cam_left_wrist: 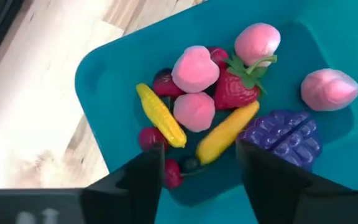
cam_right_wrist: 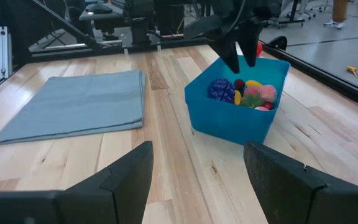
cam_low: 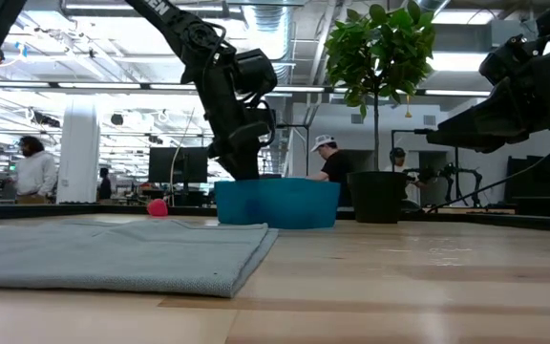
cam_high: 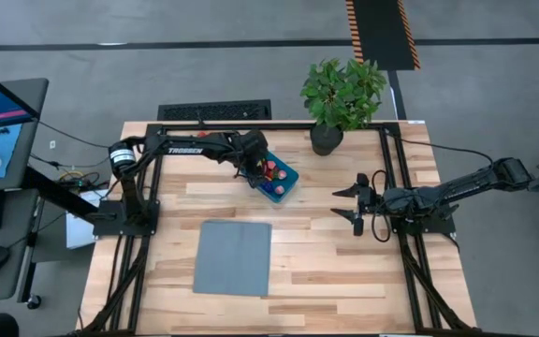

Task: Pick and placing Produce into tupperware
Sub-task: Put the strawberry into the container

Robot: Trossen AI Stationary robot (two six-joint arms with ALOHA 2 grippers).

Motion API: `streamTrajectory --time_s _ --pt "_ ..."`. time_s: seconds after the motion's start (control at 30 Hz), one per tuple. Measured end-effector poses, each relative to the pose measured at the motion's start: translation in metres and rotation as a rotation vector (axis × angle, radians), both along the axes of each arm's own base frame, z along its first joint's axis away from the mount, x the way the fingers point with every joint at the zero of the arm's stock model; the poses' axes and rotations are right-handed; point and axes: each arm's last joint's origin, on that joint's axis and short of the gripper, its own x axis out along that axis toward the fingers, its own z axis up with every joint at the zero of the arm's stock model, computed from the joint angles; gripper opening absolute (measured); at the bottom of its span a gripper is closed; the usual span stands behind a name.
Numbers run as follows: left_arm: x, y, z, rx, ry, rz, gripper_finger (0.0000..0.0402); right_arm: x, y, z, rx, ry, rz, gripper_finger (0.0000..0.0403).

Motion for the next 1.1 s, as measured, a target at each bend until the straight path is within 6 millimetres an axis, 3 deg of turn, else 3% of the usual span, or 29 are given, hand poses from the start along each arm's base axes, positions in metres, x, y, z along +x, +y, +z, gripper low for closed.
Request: streamTrajectory --time_s 0.13,0.33,0.57,0.77,0.93,1.1 --pt "-0.002 0.002 0.001 0.039 0.036 0.009 0.022 0.0 0.0 0.0 0.0 0.0 0.0 0.0274" --pt "-0.013 0.01 0.016 0.18 0.205 0.075 0.0231 0.0 0.0 0.0 0.0 0.0 -0.001 0.0274" --pt "-0.011 0.01 0.052 0.221 0.09 0.06 0.0231 0.0 0.0 0.0 0.0 0.0 0.0 0.0274" --pt "-0.031 0.015 0.08 0.333 0.11 0.157 0.0232 0.0 0.0 0.0 0.0 -0.001 0.0 0.0274" --pt "-0.058 0.027 0.079 0.325 0.282 0.257 0.0232 0.0 0.0 0.0 0.0 0.0 -0.001 0.0274" --pt "-0.075 0.048 0.067 0.244 0.284 0.34 0.0232 0.0 0.0 0.0 0.0 0.0 0.0 0.0274"
